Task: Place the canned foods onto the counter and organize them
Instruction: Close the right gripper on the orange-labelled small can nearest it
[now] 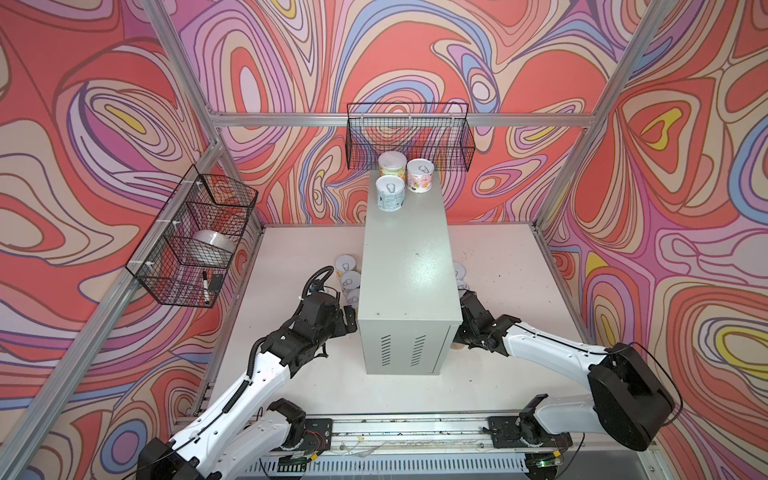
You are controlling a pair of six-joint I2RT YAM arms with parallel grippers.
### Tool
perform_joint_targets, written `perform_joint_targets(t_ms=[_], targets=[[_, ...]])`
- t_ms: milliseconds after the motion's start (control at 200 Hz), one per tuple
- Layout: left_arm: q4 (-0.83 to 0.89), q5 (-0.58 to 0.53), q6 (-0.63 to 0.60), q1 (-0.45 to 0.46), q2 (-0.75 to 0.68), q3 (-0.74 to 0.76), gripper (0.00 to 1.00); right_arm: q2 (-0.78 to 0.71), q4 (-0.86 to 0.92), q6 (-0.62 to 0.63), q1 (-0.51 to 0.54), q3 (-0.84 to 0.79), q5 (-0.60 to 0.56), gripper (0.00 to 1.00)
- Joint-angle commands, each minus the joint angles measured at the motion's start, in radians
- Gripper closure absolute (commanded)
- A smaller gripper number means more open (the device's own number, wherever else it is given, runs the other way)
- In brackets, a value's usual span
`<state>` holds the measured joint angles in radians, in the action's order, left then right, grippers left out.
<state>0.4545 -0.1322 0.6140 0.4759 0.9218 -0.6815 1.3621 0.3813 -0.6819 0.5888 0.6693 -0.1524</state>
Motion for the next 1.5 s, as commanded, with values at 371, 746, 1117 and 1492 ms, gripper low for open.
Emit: perform_joint_targets(t_ms=[371,746,1117,1492], targets=[[-0.036,0.011,-0.003,-0.011,-0.009,0.000,0.01,0.078,-0.008,-0.010,0.001,-0.010,-0.054,0.30],[-0.013,0.017,-0.019,-0.011,-0.001,-0.043,0.01,0.024,-0.019,-0.016,0.016,-0.036,-0.040,1.00],[-0.037,0.058,-0.045,-0.010,0.070,-0.115,0.01,-0.065,0.128,-0.022,0.017,0.038,-0.035,1.00],[-0.002,0.096,-0.094,-0.061,0.077,-0.163,0.01,-0.217,0.309,-0.016,0.017,0.107,-0.031,1.00]])
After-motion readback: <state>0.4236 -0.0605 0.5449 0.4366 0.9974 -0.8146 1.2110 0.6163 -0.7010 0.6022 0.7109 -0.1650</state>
